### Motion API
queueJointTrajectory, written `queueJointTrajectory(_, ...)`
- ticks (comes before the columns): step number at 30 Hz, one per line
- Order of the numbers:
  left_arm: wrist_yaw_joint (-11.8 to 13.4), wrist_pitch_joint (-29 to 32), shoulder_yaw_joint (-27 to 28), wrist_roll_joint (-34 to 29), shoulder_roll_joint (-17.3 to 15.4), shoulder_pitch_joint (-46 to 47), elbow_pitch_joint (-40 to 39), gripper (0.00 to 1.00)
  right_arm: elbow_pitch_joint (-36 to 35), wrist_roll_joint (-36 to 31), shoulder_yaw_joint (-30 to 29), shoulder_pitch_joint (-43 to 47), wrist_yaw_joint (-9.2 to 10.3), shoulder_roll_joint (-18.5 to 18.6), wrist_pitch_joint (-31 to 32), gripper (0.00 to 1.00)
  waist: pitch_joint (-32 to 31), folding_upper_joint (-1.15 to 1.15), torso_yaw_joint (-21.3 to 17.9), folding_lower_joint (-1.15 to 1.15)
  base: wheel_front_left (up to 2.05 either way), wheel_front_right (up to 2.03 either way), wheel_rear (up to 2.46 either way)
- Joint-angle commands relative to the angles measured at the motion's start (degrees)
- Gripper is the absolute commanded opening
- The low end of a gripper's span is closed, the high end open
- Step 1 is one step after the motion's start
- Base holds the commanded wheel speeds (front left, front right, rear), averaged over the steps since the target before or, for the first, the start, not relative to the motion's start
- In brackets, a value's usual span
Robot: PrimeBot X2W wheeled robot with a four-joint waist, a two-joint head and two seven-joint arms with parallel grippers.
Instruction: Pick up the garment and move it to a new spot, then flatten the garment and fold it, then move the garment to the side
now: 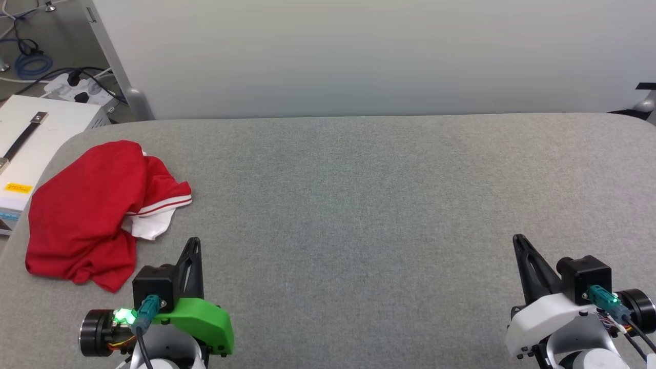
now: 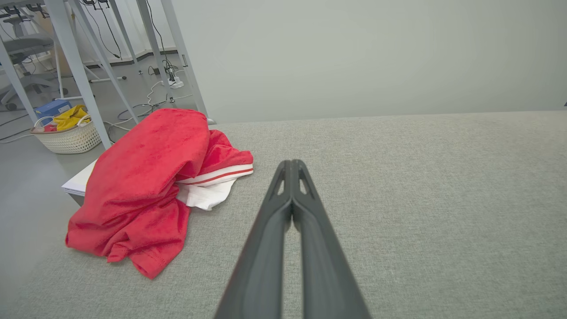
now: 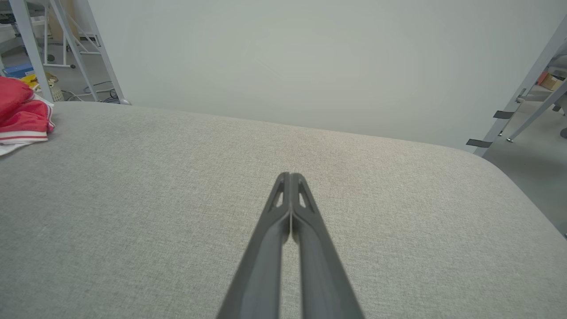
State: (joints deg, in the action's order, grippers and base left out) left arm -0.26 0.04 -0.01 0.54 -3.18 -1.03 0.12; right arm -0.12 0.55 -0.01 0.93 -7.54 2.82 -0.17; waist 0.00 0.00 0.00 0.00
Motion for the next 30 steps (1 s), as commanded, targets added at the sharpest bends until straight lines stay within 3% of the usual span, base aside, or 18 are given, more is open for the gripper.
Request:
queueJointTrajectory(1,0.26,-0.04,0.01,-0.54,0.3,1.03,-0.12,0.0,0.12,-0.55,0.01,-0.93,0.05,0.06,0.17,0.0,0.0,0.0,0.0,0.0,0.0,0.0,0.0)
queueJointTrajectory(14,0.26,-0.04,0.01,-0.54,0.3,1.03,-0.12,0.0,0.12,-0.55,0.01,-0.93,0.05,0.06,0.17,0.0,0.0,0.0,0.0,0.0,0.0,0.0,0.0)
queueJointTrajectory(15,0.0,-0.02,0.0,0.03,-0.01,-0.02,0.01,1.0,-0.01,0.03,-0.03,0.01,0.0,0.0,-0.02,1.0,0.0,0.0,0.0,0.0,0.0,0.0,0.0)
queueJointTrajectory(30,-0.24,-1.43,0.36,1.14,0.02,-0.12,0.88,1.0,0.48,0.58,-0.49,-0.49,0.01,0.0,-1.41,1.0,0.17,0.0,-0.01,0.0,0.0,0.0,0.0)
